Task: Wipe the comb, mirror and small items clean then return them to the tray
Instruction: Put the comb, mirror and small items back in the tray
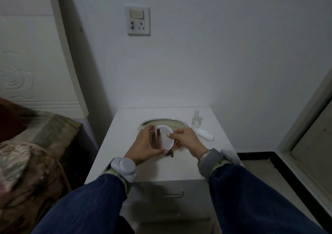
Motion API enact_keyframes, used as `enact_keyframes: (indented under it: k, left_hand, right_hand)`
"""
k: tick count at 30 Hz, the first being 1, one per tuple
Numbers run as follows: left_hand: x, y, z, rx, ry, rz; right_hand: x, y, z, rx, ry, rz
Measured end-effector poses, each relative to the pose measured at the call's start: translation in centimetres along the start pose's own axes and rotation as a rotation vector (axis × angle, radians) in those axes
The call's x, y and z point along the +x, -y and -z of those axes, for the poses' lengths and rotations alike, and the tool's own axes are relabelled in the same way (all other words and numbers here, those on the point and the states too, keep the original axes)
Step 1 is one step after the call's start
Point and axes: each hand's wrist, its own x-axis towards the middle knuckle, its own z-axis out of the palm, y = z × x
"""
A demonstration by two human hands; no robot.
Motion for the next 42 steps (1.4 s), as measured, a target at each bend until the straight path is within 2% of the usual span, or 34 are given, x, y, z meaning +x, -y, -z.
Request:
enact_keyframes:
  k: [5,8,13,16,20,26,32,35,42]
  left_hand:
    - [-0.4,1.6,1.7,-0.078,-0.139,0.098]
    - [-0.8,2.7,2.5,-0.064,-0.152,0.168]
    - [-0.9,3.9,2.7,-0.020,-0.169,0.209]
    - [-0.9,4.3,2.4,0.059,-0.125,0.186]
    - [-0.9,4.6,1.6,0.087,-0.073,0.167]
    - [-0.8,5.0,1.1,0.089,-0.027,0.192]
    - [-0.5,4.5,0.4,0.118,-0.012,0.176]
    - [-0.2,4.1,0.0,0.149,-0.002,0.146]
    - [-0.4,4.1,-0.1,0.149,-0.013,0.143]
  right_hand:
    - [0.7,0.7,0.2,0.011,-0.220,0.234]
    - [1.7,0.7,-0.1,-0.104,-0.295,0.336]
    - [2.5,-1.0,-0.4,-0.370,-0.271,0.370]
    - [2.7,-2.0,-0.5,-0.467,-0.277,0.373]
    - [2.9,-2.0,-0.8,-0.513,-0.284,0.419]
    - [3.4,-3.4,-1.0,-0.547,-0.294,0.395]
    - [3.4,-3.4,-0.7,-0.578,-0.253,0.414]
    - [2.9,-3.4,-0.6,-0.620,-0.285,0.424]
    - [2.4,-3.4,-0.1,-0.712,-0.248,0.370]
